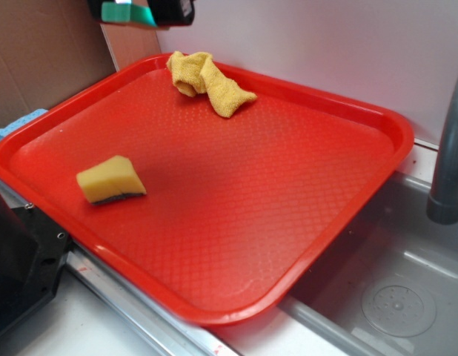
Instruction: Grab the green block.
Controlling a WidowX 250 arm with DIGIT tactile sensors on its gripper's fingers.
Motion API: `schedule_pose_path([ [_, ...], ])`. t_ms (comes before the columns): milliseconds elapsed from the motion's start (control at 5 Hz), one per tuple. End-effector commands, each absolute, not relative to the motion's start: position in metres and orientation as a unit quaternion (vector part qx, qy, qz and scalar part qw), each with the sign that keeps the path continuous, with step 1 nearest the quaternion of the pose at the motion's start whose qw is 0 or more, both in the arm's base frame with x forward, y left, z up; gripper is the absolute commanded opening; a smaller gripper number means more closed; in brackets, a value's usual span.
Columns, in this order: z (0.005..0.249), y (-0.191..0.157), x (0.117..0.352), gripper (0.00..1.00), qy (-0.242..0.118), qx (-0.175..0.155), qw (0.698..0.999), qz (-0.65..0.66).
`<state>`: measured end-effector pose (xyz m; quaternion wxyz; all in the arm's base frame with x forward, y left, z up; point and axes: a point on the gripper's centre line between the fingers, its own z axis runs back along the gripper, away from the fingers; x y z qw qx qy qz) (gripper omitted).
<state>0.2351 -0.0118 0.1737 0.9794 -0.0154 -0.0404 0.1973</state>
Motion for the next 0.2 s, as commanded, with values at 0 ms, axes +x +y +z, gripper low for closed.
schedule_pose_path([
  [0,0.2086,-0.0097,0.2313,0.00,-0.061,-0.052,0.975,0.209],
])
